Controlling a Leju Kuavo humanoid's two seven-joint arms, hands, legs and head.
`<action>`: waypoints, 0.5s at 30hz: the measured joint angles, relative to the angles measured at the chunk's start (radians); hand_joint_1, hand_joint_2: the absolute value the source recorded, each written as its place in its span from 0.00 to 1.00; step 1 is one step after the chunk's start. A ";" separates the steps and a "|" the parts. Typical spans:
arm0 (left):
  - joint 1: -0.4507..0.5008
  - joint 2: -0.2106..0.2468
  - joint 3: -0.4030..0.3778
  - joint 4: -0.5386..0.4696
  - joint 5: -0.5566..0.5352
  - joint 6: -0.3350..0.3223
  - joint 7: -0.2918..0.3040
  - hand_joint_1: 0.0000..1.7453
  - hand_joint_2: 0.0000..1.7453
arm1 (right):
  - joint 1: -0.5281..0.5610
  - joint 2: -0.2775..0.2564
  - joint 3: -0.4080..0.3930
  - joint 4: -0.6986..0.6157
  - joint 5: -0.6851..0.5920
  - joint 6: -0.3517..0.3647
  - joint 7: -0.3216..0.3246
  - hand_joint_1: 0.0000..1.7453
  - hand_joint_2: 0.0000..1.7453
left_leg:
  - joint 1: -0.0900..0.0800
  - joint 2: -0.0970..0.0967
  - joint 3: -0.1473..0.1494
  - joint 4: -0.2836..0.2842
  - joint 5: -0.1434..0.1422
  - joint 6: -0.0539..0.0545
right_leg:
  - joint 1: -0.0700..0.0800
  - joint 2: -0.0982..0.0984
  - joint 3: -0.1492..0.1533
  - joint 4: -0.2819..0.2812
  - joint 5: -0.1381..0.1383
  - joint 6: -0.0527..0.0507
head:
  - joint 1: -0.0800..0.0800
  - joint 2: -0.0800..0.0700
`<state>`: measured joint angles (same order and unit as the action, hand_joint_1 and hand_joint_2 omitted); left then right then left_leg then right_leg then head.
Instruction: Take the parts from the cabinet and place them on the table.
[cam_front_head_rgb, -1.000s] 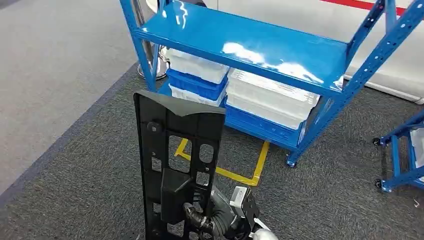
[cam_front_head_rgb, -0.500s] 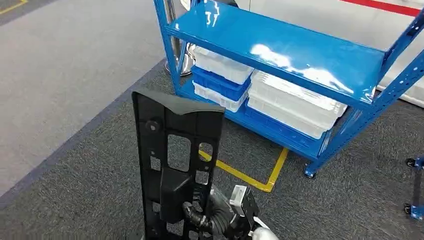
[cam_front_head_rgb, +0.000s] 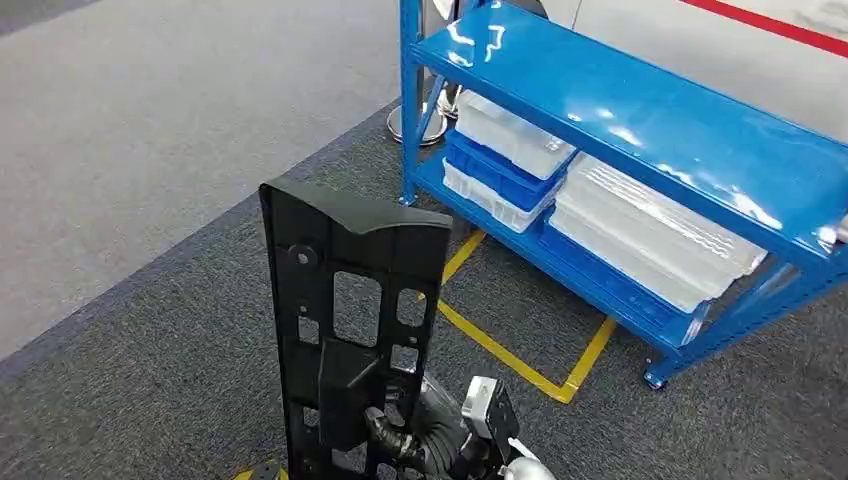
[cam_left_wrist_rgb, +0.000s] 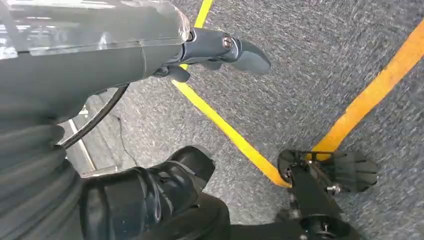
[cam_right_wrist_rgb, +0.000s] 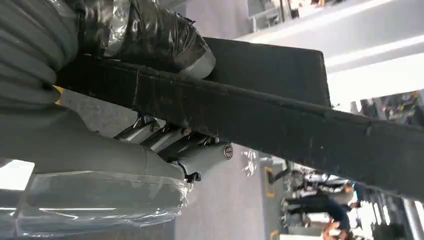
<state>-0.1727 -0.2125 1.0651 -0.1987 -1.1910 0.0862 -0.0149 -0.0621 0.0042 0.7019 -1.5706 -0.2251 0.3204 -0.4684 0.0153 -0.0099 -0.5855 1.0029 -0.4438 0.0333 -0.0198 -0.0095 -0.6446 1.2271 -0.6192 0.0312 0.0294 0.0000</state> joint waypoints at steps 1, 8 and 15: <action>0.003 -0.001 -0.002 0.000 -0.001 0.000 -0.002 0.00 1.00 | 0.014 -0.006 -0.001 -0.004 0.004 0.000 -0.005 0.94 1.00 | -0.003 -0.012 -0.002 0.001 0.000 0.001 | 0.001 0.006 -0.034 0.072 -0.025 0.000 | 0.000 0.000; 0.010 -0.012 -0.008 0.000 -0.008 -0.002 -0.006 0.00 1.00 | 0.045 -0.027 -0.012 -0.032 0.011 0.000 -0.018 0.94 1.00 | -0.010 -0.095 -0.013 0.023 -0.004 -0.009 | 0.003 0.090 0.082 -0.199 0.119 -0.025 | 0.000 0.000; 0.007 -0.016 -0.020 0.000 -0.008 -0.003 0.000 0.00 1.00 | 0.049 -0.034 -0.017 -0.047 0.011 0.005 -0.022 0.94 1.00 | -0.006 -0.006 -0.101 0.189 -0.098 -0.047 | 0.000 0.008 0.090 -0.215 0.134 -0.049 | -0.011 0.000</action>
<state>-0.1661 -0.2285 1.0449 -0.1988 -1.1990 0.0835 -0.0153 -0.0136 -0.0301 0.6847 -1.6171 -0.2136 0.3250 -0.4906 0.0095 -0.0155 -0.6868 1.1922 -0.5419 -0.0138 -0.0198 -0.0018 -0.5542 1.0123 -0.4852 -0.0178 0.0183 0.0000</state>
